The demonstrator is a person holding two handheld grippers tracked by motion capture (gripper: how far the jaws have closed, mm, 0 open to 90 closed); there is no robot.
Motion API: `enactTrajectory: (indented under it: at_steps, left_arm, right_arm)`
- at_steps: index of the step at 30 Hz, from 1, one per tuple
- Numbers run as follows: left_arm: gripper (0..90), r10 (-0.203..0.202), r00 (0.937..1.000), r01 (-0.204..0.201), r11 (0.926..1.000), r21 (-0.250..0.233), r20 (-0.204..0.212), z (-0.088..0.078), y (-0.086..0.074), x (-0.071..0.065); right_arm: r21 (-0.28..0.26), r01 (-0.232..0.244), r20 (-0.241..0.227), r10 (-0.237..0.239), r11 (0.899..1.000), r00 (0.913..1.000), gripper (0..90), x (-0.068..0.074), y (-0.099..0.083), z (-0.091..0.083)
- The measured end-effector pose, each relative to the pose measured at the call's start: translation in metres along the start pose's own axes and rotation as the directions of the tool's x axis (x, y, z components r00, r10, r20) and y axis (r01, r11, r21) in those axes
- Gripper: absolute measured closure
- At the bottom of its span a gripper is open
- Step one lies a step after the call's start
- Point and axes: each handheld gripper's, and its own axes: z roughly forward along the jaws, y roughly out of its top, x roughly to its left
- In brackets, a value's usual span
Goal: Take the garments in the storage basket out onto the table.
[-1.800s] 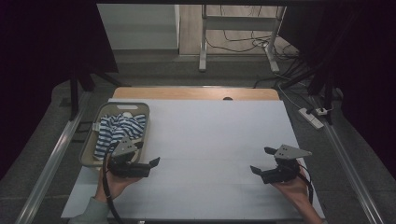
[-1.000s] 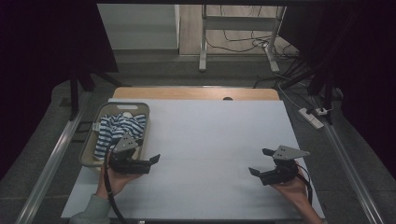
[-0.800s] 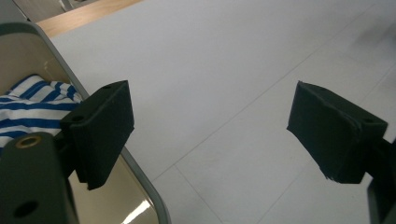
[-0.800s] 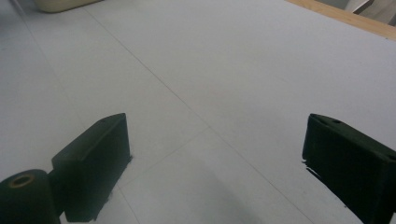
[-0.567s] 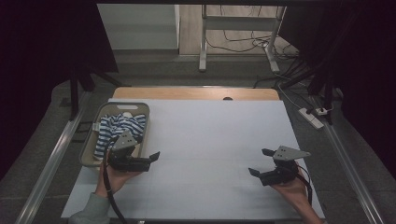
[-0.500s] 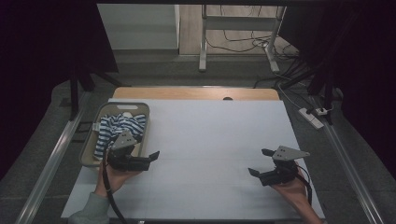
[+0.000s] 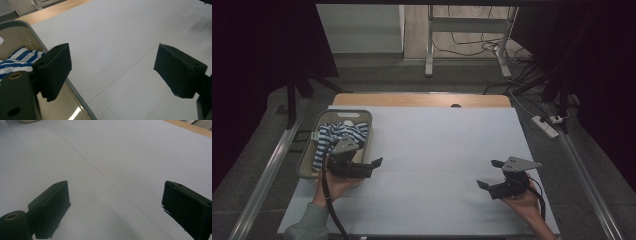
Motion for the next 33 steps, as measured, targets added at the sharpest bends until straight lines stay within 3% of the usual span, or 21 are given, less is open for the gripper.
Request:
enactTrajectory:
  at_steps: [9, 24, 33]
  left_arm:
    - [14.3, 0.004, 0.9999, -0.004, 1.0, 0.005, -0.014, 0.005, 0.004, 0.005]
    - [14.6, -0.025, 0.9989, 0.026, 0.9994, 0.024, -0.039, 0.016, 0.006, 0.025]
    - [14.9, -0.036, 0.9958, 0.039, 0.9984, 0.041, -0.084, 0.022, 0.011, 0.04]
  right_arm:
    - [0.007, 0.006, 0.001, -0.006, 1.0, 1.0, 8.2, -0.001, -0.001, 0.003]
    - [0.019, 0.004, 0.0, -0.004, 1.0, 1.0, 8.2, -0.001, -0.002, 0.004]
    - [0.028, 0.003, 0.001, -0.003, 1.0, 1.0, 8.2, -0.002, -0.003, 0.005]
